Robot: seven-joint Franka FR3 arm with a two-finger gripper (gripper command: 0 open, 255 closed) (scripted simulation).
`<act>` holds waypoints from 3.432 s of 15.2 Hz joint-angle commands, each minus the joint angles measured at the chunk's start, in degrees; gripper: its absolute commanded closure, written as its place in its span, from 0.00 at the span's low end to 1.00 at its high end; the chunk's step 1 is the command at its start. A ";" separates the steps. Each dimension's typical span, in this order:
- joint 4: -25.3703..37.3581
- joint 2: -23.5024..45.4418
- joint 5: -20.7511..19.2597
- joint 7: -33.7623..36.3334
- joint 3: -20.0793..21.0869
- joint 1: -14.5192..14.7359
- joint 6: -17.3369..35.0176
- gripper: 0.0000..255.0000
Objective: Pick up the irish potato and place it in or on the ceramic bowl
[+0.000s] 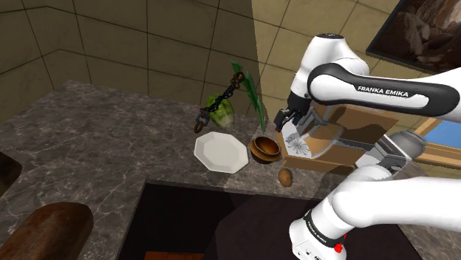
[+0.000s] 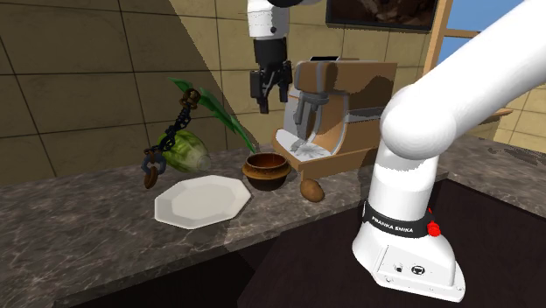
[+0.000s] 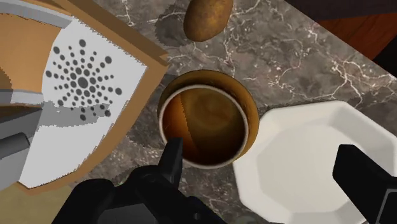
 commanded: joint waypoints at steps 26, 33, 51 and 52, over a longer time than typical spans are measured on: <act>-19.55 32.03 -14.48 18.80 -2.53 -16.40 37.01 0.00; -19.55 32.01 -14.47 18.79 -2.54 -16.38 36.99 0.00; -19.48 22.85 -10.36 15.00 -3.08 -14.45 28.05 1.00; -19.37 21.64 -9.93 14.59 -3.14 -14.23 26.76 1.00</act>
